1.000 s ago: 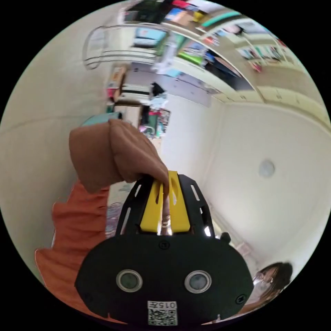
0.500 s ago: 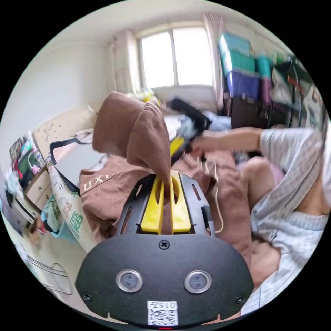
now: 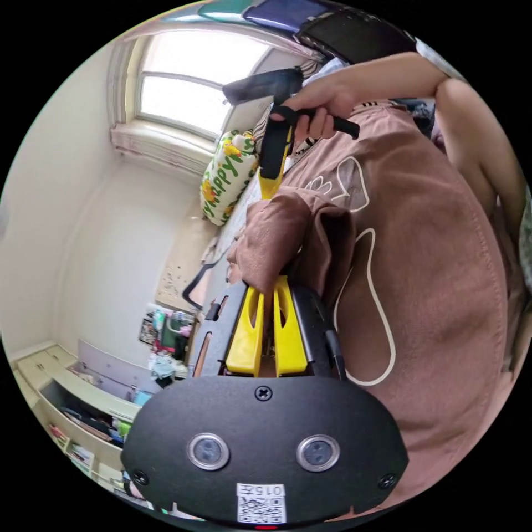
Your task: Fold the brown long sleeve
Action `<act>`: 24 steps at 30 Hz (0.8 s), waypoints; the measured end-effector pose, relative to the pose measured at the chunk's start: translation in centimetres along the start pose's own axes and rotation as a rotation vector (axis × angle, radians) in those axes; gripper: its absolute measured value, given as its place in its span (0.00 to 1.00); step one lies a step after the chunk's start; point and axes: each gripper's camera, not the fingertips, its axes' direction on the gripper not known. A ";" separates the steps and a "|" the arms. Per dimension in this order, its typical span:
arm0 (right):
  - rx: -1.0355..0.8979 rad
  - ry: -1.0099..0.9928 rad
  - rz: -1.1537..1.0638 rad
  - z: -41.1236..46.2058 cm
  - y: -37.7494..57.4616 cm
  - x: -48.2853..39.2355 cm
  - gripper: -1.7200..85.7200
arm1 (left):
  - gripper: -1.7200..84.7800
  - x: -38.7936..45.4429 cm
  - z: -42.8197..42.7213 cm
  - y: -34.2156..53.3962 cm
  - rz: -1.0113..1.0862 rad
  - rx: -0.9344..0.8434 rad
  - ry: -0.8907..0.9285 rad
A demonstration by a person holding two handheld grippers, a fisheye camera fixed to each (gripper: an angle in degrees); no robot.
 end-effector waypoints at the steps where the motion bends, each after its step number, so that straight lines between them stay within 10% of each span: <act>1: -0.025 -0.100 -0.014 0.1 -0.3 0.3 0.15 | 0.03 1.3 -0.3 -0.1 0.043 -0.003 -0.051; 11: -0.131 -0.277 -0.371 -6.3 6.0 -3.9 0.15 | 0.02 -0.9 -1.2 2.7 -0.179 0.032 0.054; 19: 0.055 -0.025 -0.146 -9.7 5.7 -4.4 0.14 | 0.02 -10.8 1.4 14.9 -0.696 0.243 0.610; 24: -0.096 -0.115 -0.191 -5.4 3.5 -7.5 0.13 | 0.02 -10.0 1.5 15.7 -0.649 0.175 0.481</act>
